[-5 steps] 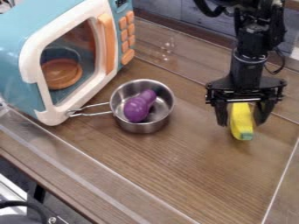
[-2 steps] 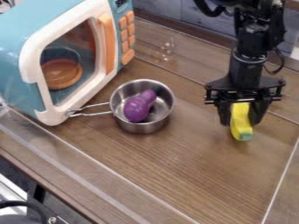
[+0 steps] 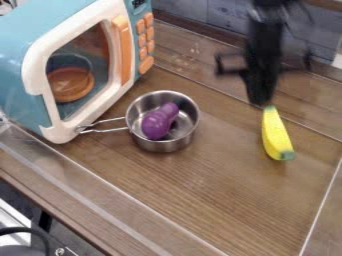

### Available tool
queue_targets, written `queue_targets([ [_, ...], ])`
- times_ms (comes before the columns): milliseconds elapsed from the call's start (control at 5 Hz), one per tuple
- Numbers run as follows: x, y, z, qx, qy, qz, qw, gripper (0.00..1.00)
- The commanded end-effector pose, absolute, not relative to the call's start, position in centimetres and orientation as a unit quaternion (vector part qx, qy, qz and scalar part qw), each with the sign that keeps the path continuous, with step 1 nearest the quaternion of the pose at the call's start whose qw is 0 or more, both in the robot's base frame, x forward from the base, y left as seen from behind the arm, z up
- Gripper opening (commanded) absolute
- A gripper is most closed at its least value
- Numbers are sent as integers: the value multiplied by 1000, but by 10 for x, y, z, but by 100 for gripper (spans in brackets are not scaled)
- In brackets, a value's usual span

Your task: Put the banana in the silver pot

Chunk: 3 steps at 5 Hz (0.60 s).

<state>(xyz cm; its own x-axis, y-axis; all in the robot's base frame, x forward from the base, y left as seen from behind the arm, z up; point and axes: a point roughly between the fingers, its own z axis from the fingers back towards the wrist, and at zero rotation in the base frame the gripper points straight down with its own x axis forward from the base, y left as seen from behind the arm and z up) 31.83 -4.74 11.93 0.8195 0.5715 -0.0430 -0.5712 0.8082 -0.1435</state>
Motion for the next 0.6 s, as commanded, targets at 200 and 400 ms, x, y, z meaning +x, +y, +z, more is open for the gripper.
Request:
queue_targets([
  [200, 320, -50, 142, -86, -29, 336, 938, 100],
  [400, 319, -82, 121, -78, -32, 372, 925, 100],
])
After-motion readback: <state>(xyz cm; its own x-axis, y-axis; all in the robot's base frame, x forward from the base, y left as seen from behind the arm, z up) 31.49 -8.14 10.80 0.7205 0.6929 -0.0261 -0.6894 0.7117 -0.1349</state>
